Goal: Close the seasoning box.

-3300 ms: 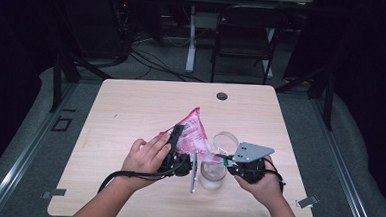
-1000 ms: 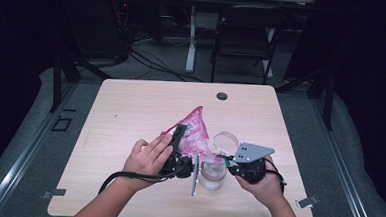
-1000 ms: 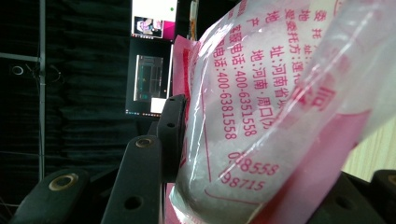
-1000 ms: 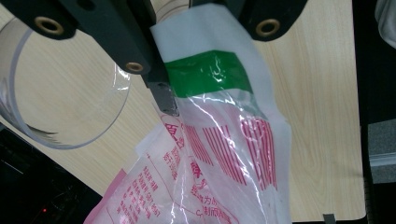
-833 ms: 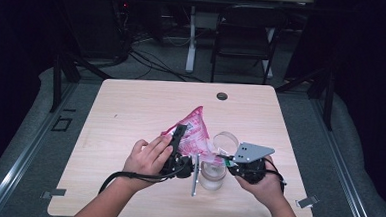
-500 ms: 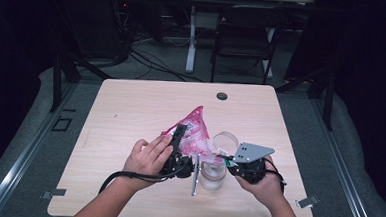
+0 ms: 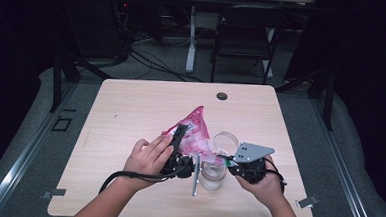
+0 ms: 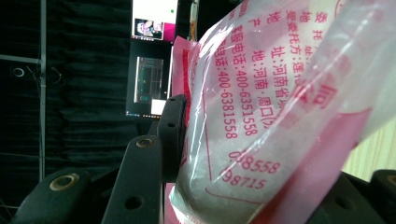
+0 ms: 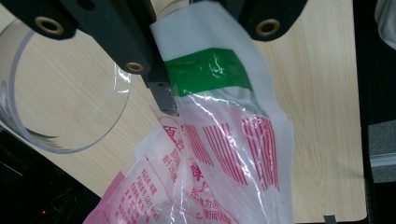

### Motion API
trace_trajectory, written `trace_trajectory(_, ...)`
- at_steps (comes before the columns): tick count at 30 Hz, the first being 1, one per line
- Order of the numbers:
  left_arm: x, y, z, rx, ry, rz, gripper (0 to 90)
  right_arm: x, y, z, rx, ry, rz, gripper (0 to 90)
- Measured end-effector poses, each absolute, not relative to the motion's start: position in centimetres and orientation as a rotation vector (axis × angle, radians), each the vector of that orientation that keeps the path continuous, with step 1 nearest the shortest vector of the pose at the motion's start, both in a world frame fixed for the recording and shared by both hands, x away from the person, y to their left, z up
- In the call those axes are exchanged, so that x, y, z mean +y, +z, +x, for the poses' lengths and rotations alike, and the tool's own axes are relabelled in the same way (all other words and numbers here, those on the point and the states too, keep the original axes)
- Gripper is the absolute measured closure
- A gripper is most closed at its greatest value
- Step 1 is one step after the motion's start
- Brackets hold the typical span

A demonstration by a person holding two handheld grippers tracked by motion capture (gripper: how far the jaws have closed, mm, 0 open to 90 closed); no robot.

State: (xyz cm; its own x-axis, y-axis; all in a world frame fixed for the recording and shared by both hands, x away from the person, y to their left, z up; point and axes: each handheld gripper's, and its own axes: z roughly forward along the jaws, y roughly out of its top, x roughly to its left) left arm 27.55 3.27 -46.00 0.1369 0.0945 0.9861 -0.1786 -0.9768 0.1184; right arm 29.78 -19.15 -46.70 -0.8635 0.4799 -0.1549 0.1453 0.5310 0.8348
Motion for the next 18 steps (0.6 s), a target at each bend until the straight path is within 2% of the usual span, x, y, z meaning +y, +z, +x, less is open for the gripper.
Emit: trace_trajectory(18,2.99,-46.24,27.51,-0.09,1.929,2.205,64.3,-19.21,-47.05,29.91,2.422,1.244,0.525,90.0)
